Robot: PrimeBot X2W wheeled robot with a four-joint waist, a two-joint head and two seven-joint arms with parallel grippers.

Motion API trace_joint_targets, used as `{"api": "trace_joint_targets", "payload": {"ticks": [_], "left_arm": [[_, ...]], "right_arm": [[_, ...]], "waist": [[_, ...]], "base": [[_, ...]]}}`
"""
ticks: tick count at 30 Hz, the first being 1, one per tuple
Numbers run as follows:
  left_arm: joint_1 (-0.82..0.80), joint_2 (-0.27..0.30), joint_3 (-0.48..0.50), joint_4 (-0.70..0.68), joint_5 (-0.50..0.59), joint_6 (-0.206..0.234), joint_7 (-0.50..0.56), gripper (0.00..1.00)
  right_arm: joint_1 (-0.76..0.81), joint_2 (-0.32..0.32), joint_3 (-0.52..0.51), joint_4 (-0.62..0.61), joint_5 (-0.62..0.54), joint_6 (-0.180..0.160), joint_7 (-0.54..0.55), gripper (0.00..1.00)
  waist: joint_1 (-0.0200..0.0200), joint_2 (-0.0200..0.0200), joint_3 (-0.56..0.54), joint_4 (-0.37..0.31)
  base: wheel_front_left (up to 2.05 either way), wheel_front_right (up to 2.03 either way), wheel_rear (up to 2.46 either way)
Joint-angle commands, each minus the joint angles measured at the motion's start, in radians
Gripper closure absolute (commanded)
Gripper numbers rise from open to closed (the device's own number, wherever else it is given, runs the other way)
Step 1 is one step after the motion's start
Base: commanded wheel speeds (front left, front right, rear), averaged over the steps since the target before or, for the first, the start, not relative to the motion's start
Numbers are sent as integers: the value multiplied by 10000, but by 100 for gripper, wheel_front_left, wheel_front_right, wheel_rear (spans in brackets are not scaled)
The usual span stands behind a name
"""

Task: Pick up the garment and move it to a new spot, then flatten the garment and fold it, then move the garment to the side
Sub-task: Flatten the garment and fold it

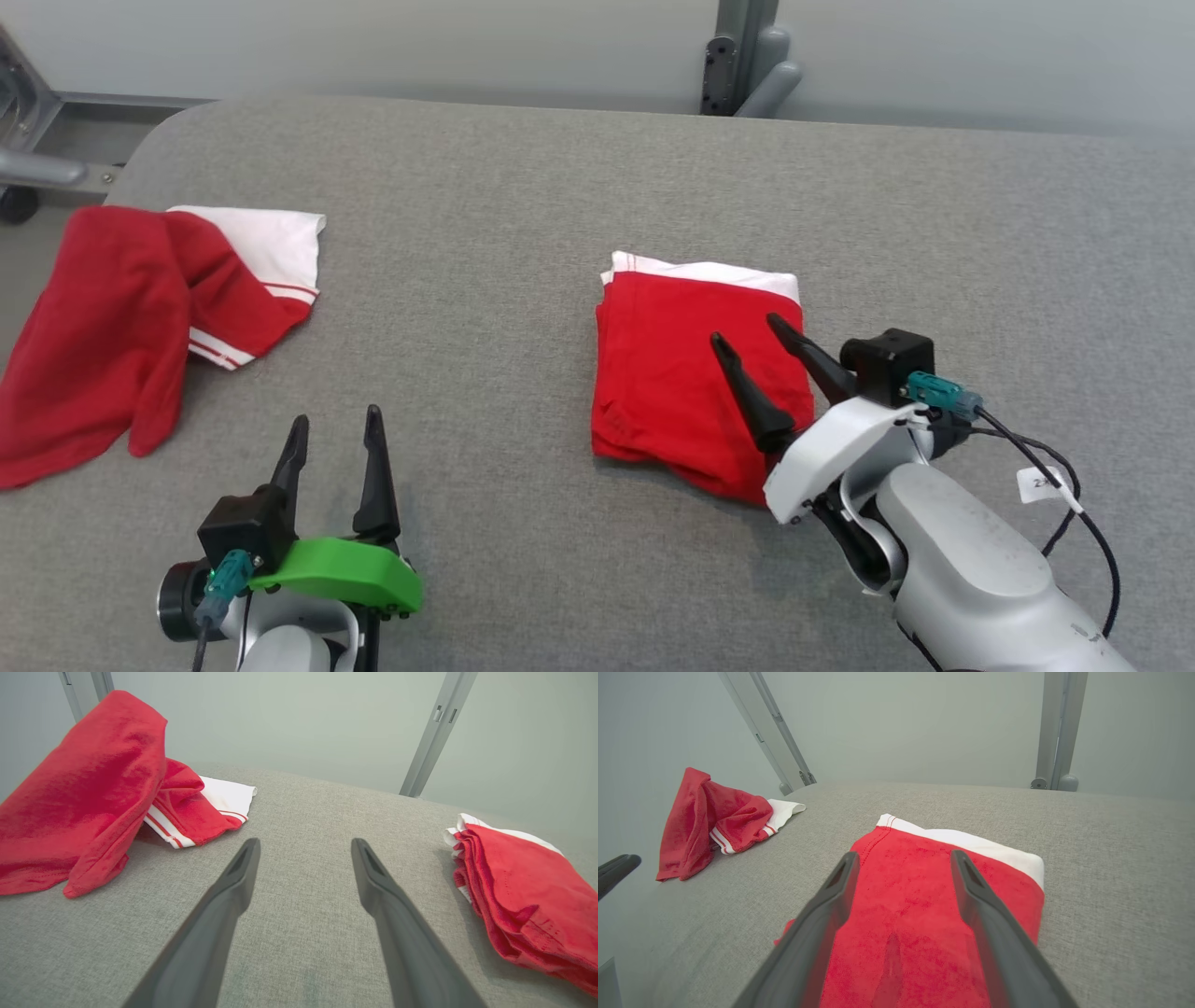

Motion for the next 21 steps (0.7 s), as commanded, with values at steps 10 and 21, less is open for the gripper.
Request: {"api": "trace_joint_targets", "payload": {"ticks": [10,21], "left_arm": [[506,58,850,-72,306,-56,-2,0],[1360,58,1629,-252,713,-94,-2,0]], "right_arm": [[1934,-183,-3589,-996,-2778,-1,-2,0],[3877,655,-5665,-2299,-3966,-2,-3,0]], "waist": [[0,0,-533,-1696],[0,0,-1058,-2319]], "base": [[0,0,0],[0,0,0]]}}
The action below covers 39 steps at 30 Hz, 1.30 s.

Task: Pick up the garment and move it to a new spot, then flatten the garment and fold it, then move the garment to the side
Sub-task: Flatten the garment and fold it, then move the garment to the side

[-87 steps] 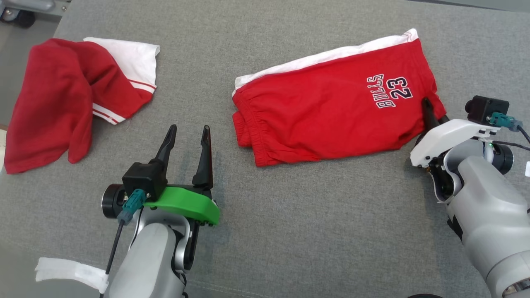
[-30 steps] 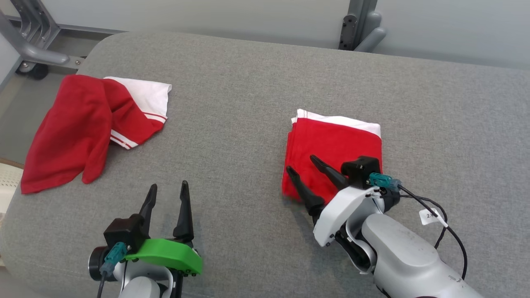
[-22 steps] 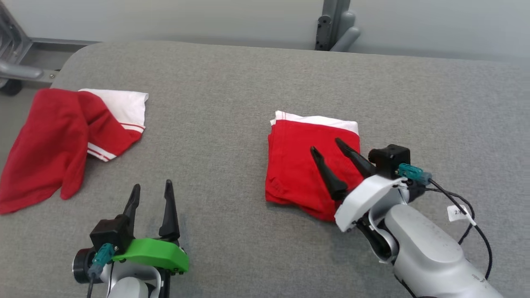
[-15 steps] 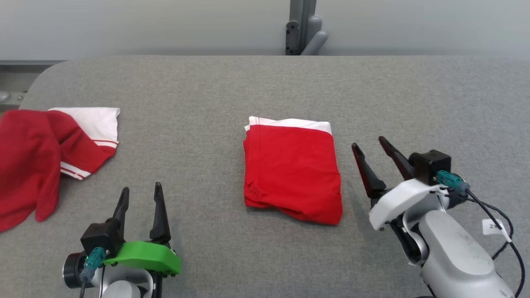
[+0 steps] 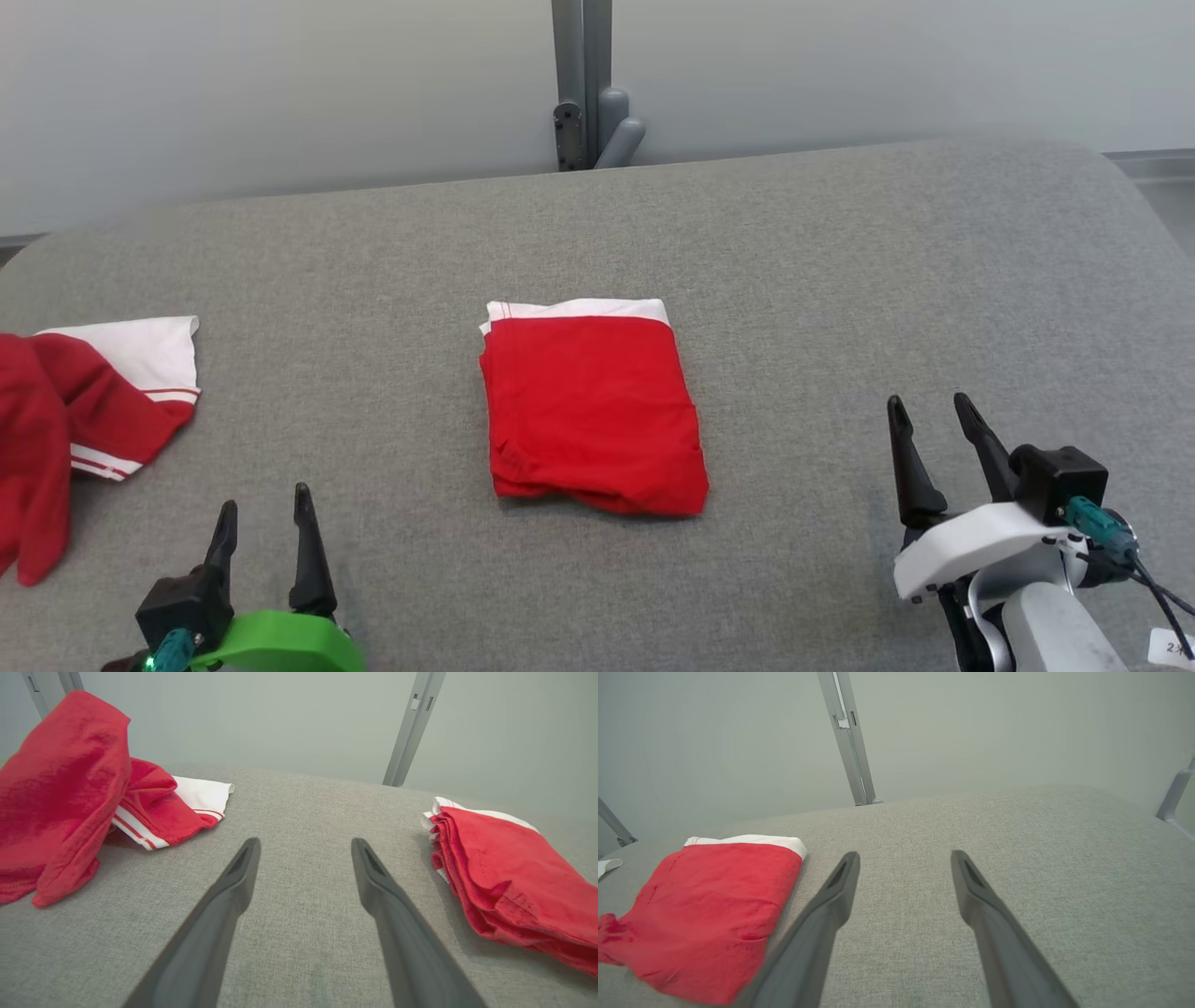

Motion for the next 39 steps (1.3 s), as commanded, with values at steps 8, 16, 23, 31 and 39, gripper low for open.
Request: {"api": "trace_joint_targets", "payload": {"ticks": [8,16,23,31,39], "left_arm": [[617,55,84,-179,221,-49,0,0],[735,55,-63,-240,260,-1,-2,0],[440,55,-370,-217,222,-47,-2,0],[-144,53,-1142,-247,98,-96,-2,0],[-286,50,-1790,-96,180,-145,-2,0]], "right_arm": [[774,212,-175,-270,-263,-4,-3,0],[792,260,31,-399,-302,-4,-3,0],[738,263,87,-369,-79,-4,-3,0],[-220,260,599,-143,174,-4,-3,0],[-1311,247,392,1383,456,-4,-3,0]], "waist": [[1,-1,-302,-185],[1,-1,-235,-97],[1,-1,-58,358],[1,-1,900,1810],[1,-1,1283,3569]], "base": [[0,0,0],[0,0,0],[0,0,0],[0,0,0],[0,0,0]]}}
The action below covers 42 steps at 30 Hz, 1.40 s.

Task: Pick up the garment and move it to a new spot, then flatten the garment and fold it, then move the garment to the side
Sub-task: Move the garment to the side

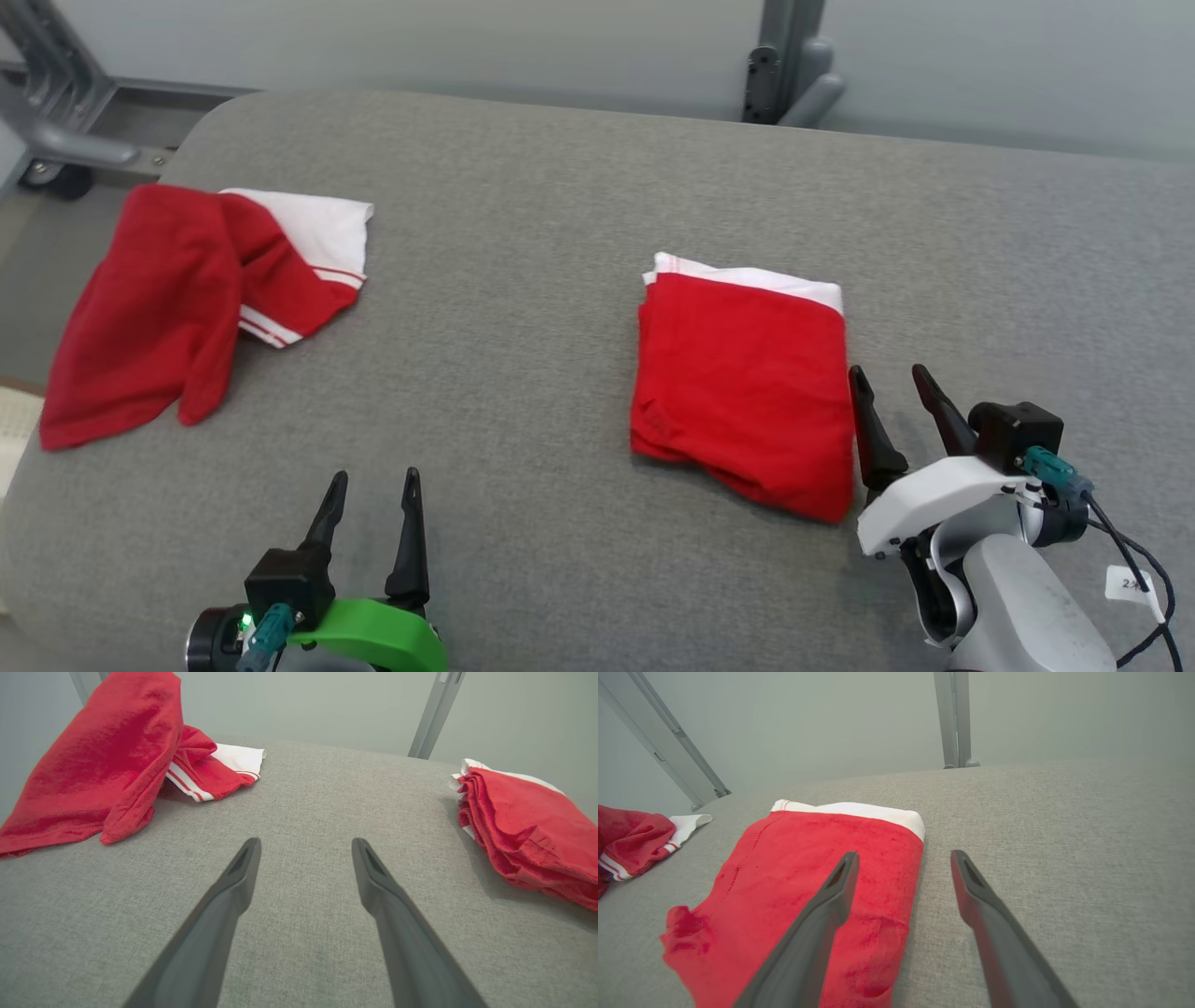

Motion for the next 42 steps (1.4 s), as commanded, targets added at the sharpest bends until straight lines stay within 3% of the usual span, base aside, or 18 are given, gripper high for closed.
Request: {"api": "trace_joint_targets", "payload": {"ticks": [1,9,14,15,16,17,26,34,42], "left_arm": [[-37,42,-47,52,90,-44,-2,0],[-47,42,74,55,202,-119,-2,0],[30,42,46,61,162,-77,-2,0],[47,43,51,75,163,-80,-2,0],[24,42,28,61,185,-136,-2,0],[-15,40,-3,7,295,-175,-2,0],[252,47,238,37,385,-283,-2,0],[162,48,-53,148,42,-450,-2,0],[-157,50,-678,103,-147,-353,-2,0]], "right_arm": [[-220,-56,-113,409,68,-4,-2,0],[-745,-44,-1126,2167,374,-3,-3,0],[-909,-49,-734,2681,769,-1,1,0],[-928,-34,-618,2722,811,-1,9,36],[-918,-24,-495,2729,997,-1,9,82],[-890,-26,-407,2733,1214,-1,9,100],[-445,-51,-162,2069,1645,-3,-1,100],[83,-41,39,1717,1584,-3,-3,100],[362,-46,400,1468,1630,-3,-3,100]], "waist": [[0,0,542,1392],[0,0,626,2274],[0,0,587,2341],[0,0,564,2304],[0,0,533,2256],[0,0,490,2198],[0,0,-175,715],[0,0,-698,-2330],[0,0,-665,-4926]], "base": [[0,0,0],[0,0,0],[0,0,0],[0,0,0],[0,0,0],[0,0,0],[0,0,0],[0,0,0],[0,0,0]]}}
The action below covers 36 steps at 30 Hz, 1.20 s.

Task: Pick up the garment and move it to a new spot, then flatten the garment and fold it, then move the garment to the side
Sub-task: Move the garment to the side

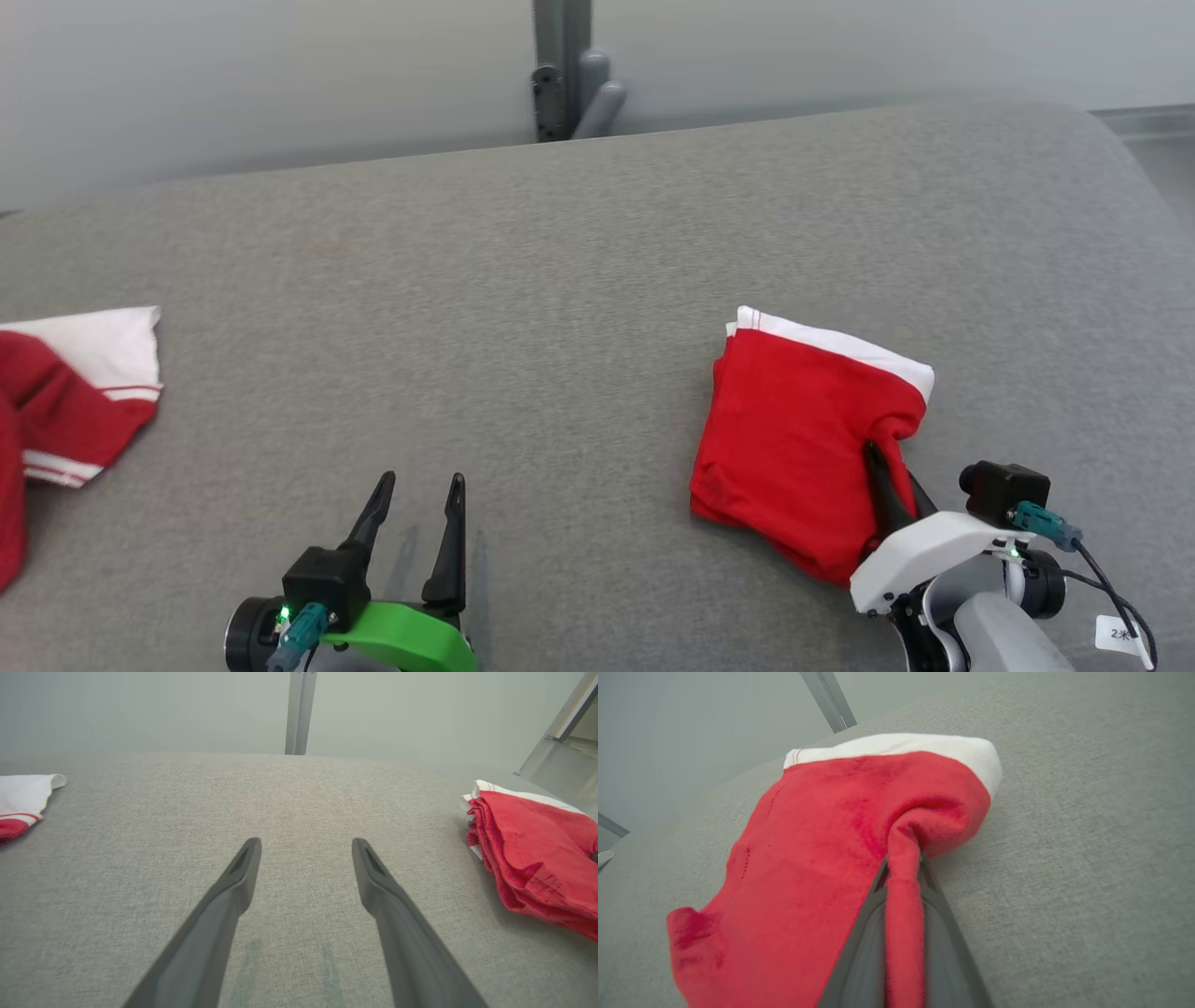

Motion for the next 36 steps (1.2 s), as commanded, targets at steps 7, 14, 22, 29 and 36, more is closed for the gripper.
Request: {"api": "trace_joint_targets", "payload": {"ticks": [7,14,22,29,36], "left_arm": [[-438,49,-185,95,-10,-31,-2,0],[-819,51,-8,179,587,-277,-1,0],[-1269,52,669,-185,1143,-426,-1,0],[-1459,44,902,-547,1323,-507,-1,0],[-1563,40,939,-844,1372,-533,-1,0]], "right_arm": [[2,-21,518,-47,454,-1,-1,100],[-1102,-668,767,378,177,-1,-3,100],[-3083,-2316,857,2291,-13,-6,-4,100],[-4485,-3708,457,4150,-230,-6,-3,100],[-5722,-4983,199,5481,-646,-6,20,100]], "waist": [[0,0,-43,-2544],[0,0,909,-1150],[0,0,2312,563],[0,0,2945,1421],[0,0,3421,1829]], "base": [[0,0,0],[0,0,0],[0,0,0],[0,0,0],[0,0,0]]}}
